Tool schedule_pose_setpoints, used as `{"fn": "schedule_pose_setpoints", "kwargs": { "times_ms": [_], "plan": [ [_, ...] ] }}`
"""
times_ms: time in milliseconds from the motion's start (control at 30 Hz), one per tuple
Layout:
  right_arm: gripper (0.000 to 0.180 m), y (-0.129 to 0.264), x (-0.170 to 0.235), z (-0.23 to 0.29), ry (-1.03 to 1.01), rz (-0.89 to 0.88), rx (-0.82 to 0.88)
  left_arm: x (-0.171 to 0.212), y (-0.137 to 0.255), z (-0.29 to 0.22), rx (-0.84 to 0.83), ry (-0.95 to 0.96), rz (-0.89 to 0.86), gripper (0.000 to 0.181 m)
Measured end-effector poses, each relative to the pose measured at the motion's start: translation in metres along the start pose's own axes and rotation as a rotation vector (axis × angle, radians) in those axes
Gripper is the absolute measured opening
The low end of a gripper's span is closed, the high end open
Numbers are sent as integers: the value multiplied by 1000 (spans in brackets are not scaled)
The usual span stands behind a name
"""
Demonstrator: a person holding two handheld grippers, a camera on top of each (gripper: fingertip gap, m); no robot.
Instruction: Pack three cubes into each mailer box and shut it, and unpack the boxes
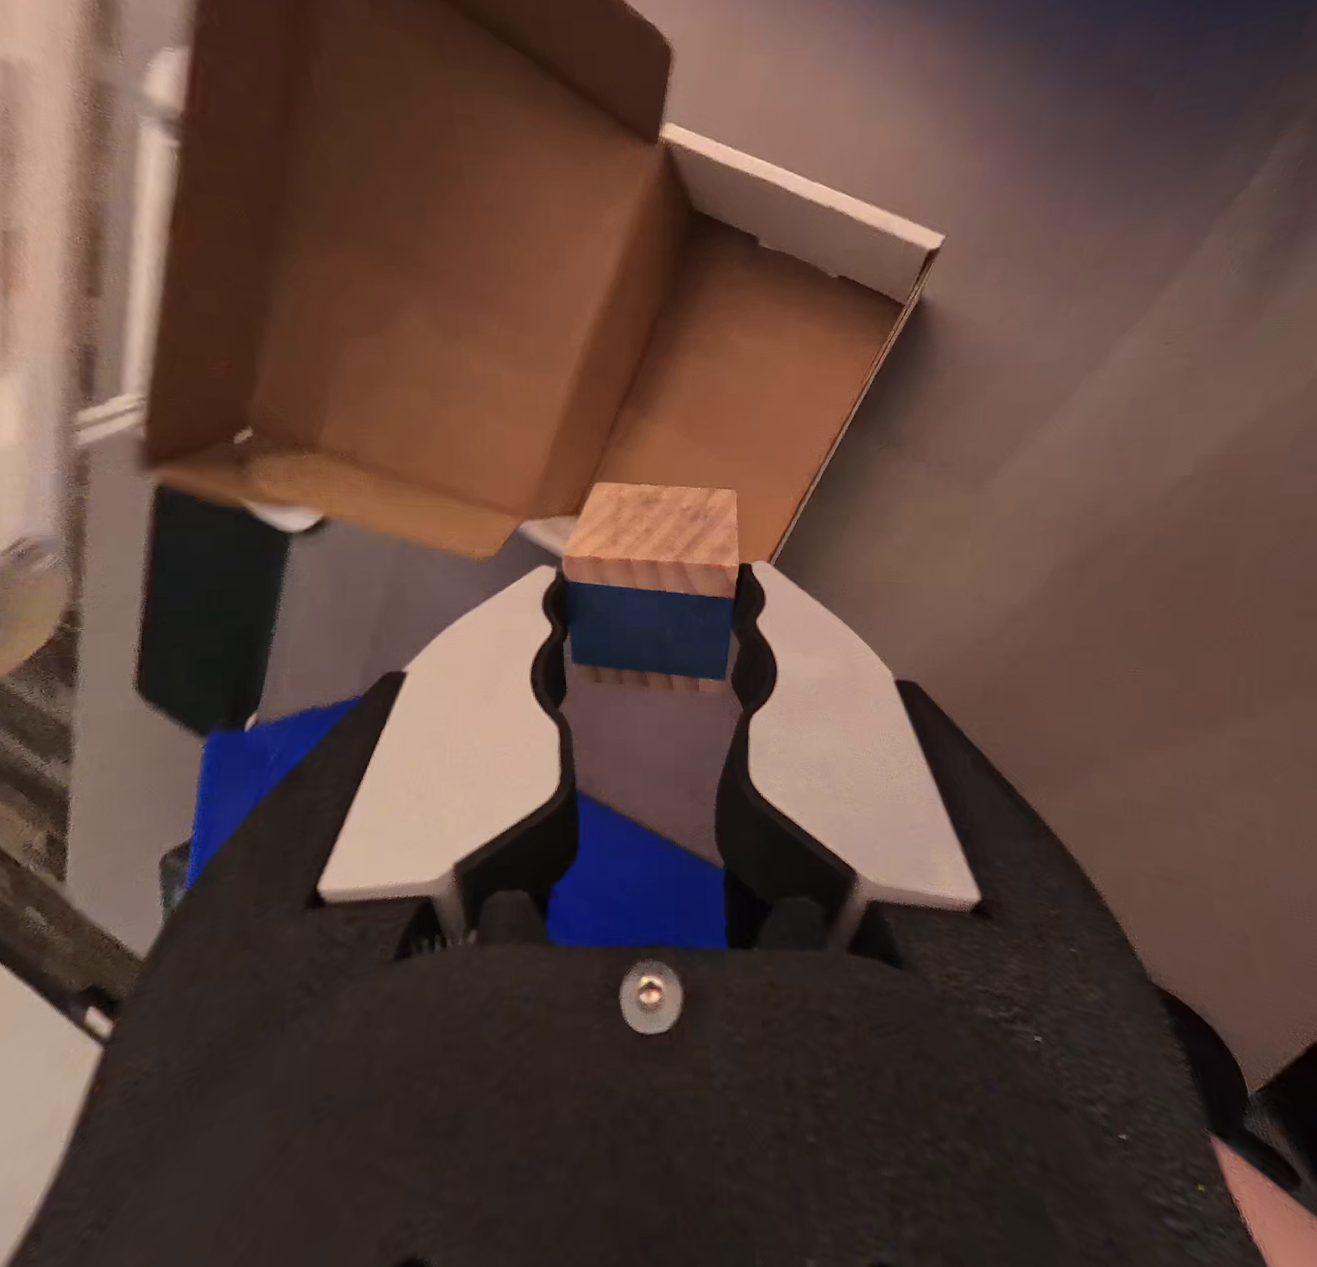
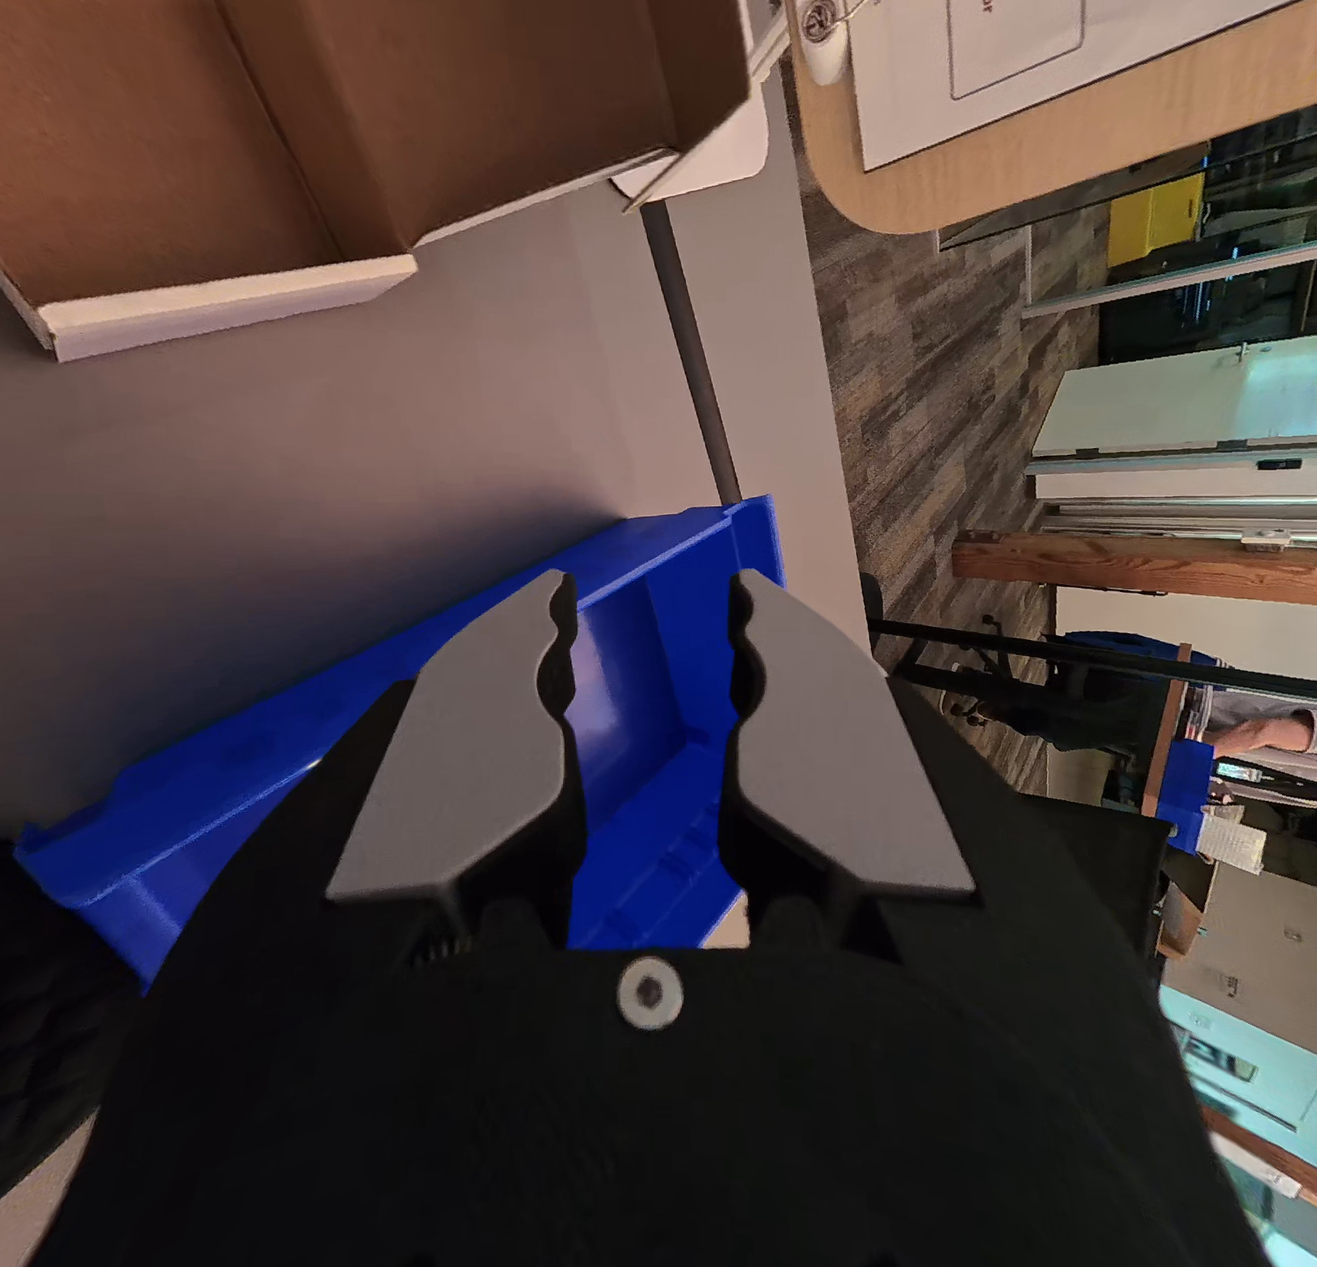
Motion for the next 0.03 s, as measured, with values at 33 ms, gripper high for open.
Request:
{"fn": "schedule_pose_setpoints", "kwargs": {
  "times_ms": [33],
  "plan": [
    [42,0,0,2,12,0,-5,-3,-17,-4,32,-13,33,44]
  ]
}}
Point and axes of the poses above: each gripper's, where its closed fingertips meet, y back along the fingers, x out of its underside, z = x × y across the jaws, the point moved 2 cm from there along y, back along the fingers, and after that the axes turned 1 degree about y, right-handed, at the moved point
